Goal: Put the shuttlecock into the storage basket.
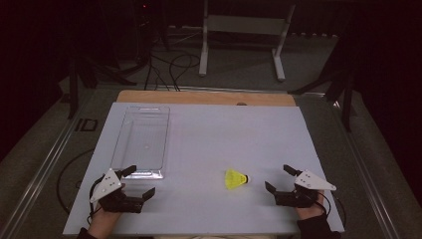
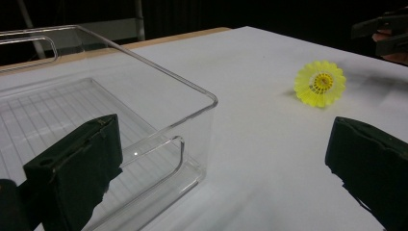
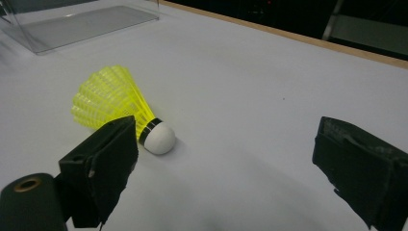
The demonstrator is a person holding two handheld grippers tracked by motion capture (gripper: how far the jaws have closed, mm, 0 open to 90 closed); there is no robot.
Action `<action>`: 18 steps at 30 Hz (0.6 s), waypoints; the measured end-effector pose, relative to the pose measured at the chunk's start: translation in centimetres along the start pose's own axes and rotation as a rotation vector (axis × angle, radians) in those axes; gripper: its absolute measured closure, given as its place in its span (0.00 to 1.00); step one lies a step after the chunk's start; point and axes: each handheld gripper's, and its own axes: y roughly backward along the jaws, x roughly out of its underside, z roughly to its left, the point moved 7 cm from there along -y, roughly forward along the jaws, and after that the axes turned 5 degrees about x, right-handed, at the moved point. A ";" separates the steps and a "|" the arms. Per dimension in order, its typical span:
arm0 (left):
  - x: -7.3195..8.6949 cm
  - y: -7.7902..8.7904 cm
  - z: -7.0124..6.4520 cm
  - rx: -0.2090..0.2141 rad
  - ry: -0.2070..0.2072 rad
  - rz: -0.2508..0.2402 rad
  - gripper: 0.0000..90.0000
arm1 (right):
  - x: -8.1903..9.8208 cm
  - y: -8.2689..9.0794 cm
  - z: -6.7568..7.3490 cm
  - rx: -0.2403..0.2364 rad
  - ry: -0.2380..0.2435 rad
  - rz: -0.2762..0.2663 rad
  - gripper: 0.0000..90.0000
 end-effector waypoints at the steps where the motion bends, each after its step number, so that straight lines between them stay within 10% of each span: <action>1: 0.0 0.0 0.0 0.000 0.000 0.000 0.00 | 0.0 0.0 0.0 -0.004 0.001 -0.001 0.09; 18: -0.2 0.1 -0.3 0.004 -0.022 -0.006 0.00 | -0.1 0.1 0.2 -0.009 0.003 -0.003 0.09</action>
